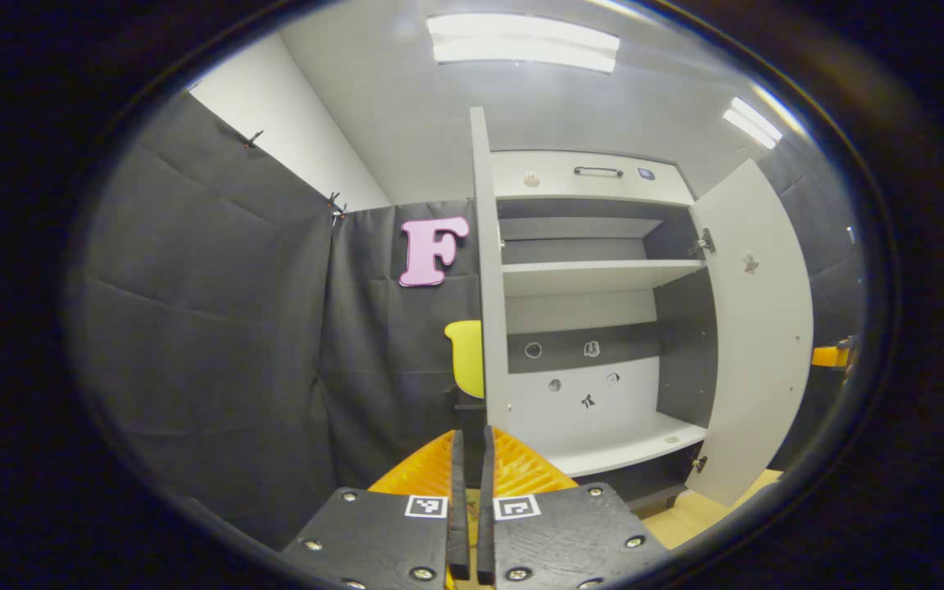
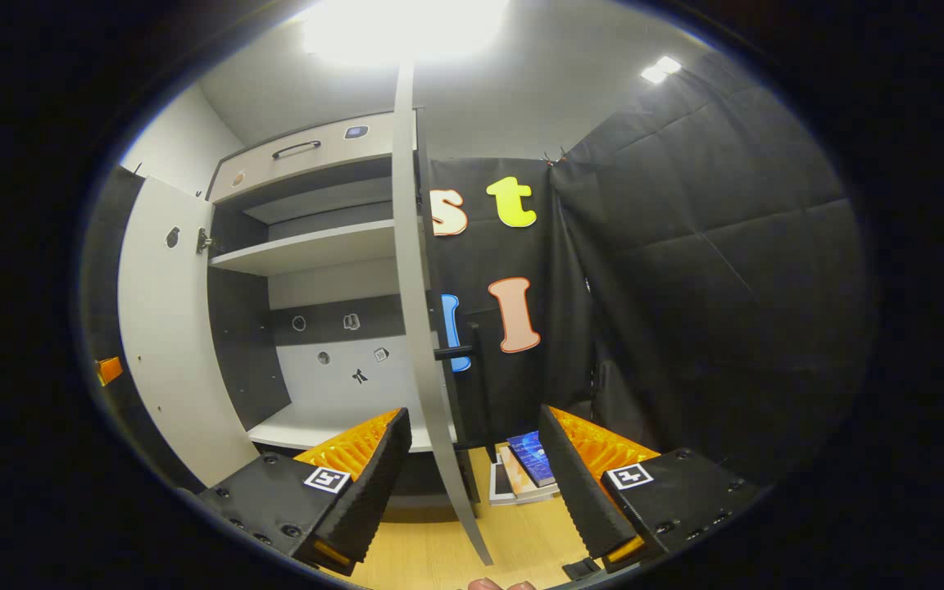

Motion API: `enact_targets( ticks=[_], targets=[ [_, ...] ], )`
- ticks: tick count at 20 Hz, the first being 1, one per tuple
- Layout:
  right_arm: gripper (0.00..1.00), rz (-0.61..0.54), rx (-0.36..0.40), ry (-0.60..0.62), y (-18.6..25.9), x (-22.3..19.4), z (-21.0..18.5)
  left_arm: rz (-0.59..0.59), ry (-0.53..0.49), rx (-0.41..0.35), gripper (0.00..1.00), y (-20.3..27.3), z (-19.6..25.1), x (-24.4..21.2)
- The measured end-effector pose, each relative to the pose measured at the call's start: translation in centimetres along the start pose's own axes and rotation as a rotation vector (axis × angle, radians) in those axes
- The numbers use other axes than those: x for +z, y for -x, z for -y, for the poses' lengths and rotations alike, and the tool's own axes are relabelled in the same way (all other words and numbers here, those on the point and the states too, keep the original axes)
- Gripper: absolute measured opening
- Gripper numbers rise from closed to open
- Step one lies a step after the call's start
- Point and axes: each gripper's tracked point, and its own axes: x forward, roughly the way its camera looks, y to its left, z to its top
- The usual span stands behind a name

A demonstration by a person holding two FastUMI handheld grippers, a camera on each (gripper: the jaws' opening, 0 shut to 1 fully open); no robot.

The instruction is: Open the right door of the double-door shoe cabinet with the right hand, and open the left door with the left hand.

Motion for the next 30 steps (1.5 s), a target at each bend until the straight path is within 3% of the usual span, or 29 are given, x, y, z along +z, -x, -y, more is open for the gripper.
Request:
enact_targets(
  ticks=[1,5,15,18,25,30],
  targets=[
    [0.98,0.001,0.010,0.002,0.1,-0.1,-0.6,0.011,0.005,-0.005,0.13,0.4,0.8,-0.1],
    [0.98,-0.017,0.053,-0.013,1.2,-2.0,-4.1,0.041,0.032,-0.019,0.95,1.5,3.0,-1.2],
    [0.98,-0.049,0.145,0.028,1.2,-5.1,-8.9,-0.035,0.038,-0.065,0.96,3.1,6.6,-5.1],
    [0.98,-0.080,0.149,-0.021,1.1,-6.3,-9.0,-0.052,0.019,-0.057,0.95,2.8,6.3,-5.3],
    [0.98,-0.083,0.113,0.033,1.0,-6.7,-6.6,-0.066,-0.007,-0.087,0.95,2.4,8.3,-6.2],
    [0.98,-0.090,0.130,0.017,0.3,-6.8,-6.3,-0.070,-0.054,-0.124,0.96,2.3,10.6,-6.7]
  ],
)
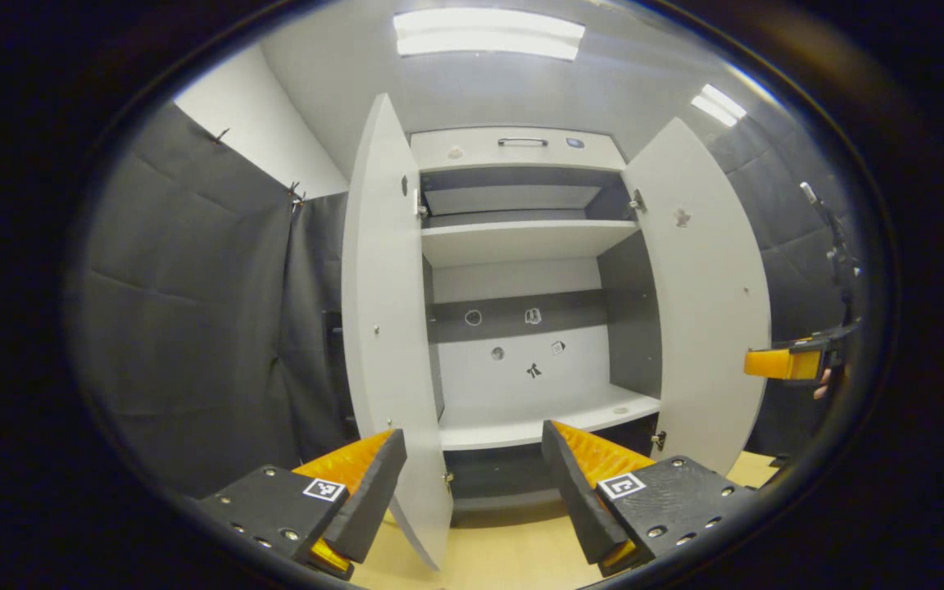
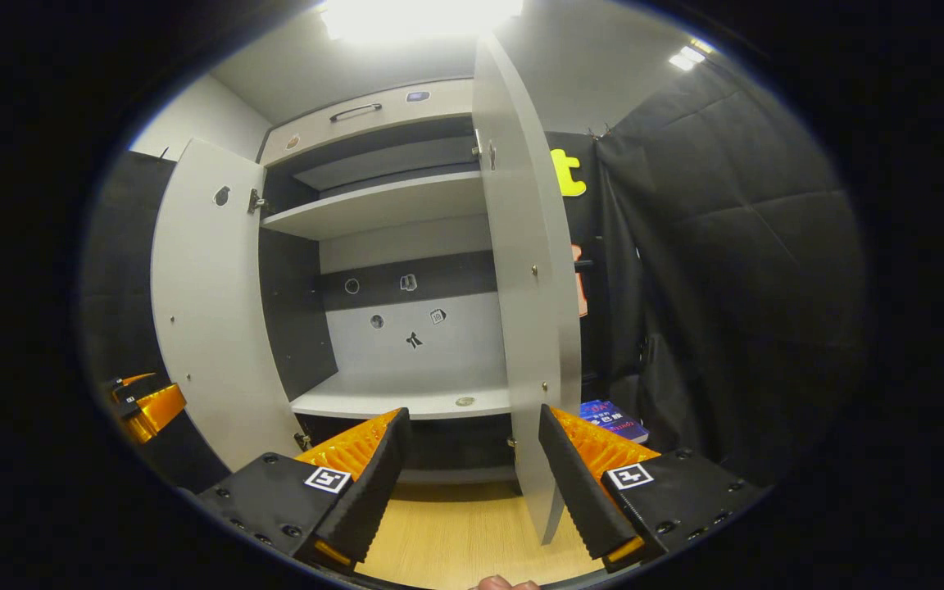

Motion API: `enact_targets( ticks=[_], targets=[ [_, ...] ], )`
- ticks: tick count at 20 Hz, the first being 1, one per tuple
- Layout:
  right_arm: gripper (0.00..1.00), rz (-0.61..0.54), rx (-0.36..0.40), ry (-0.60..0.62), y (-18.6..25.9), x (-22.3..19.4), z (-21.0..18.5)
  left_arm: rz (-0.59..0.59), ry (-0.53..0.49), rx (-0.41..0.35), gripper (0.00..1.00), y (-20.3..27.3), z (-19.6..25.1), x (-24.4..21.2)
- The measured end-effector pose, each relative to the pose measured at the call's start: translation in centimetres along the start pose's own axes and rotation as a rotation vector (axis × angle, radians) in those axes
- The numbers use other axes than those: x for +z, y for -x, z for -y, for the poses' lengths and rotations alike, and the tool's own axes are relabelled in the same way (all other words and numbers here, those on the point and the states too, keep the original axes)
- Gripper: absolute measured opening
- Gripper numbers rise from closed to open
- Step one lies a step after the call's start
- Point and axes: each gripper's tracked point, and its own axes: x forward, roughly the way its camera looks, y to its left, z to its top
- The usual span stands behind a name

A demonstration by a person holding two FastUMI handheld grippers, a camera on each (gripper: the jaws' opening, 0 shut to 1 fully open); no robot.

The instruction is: Open the right door of the double-door shoe cabinet with the right hand, and open the left door with the left hand.

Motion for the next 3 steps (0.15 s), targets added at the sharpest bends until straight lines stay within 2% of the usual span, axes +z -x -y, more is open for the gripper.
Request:
enact_targets(
  ticks=[3],
  targets=[
    [0.98,0.004,0.020,0.024,-0.30,0.13,0.11,-0.003,0.010,0.001,0.95,0.00,0.69,-0.36]
  ],
)
